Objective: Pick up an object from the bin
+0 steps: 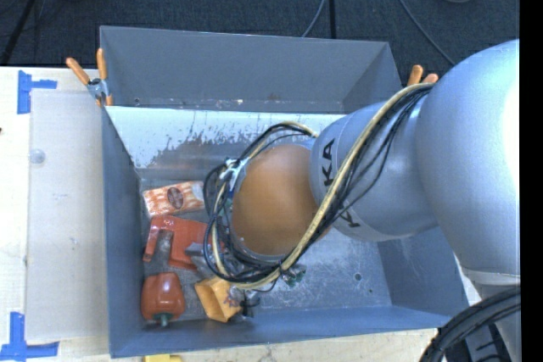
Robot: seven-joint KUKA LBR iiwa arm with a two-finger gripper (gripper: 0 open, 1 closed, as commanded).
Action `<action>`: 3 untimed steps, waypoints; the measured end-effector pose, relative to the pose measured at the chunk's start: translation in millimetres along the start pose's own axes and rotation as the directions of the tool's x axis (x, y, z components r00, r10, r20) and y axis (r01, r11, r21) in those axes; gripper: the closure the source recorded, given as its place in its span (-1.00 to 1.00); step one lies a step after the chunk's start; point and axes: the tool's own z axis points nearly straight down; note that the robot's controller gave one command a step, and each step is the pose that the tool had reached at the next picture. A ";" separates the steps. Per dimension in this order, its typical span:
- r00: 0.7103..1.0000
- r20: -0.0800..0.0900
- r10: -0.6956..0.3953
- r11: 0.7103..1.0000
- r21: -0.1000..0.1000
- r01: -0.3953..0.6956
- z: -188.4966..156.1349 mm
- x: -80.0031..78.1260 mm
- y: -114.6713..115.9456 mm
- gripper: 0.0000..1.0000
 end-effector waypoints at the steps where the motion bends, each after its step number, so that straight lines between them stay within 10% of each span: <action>1: 1.000 0.000 0.001 1.000 0.000 -0.001 0.0 0.0 0.0 1.00; 3: 0.996 -0.007 -0.093 0.996 -0.001 0.093 -3.2 -3.7 -4.5 1.00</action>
Offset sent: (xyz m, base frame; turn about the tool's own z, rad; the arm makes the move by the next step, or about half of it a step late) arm 0.0060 -0.0003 0.0022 -0.1215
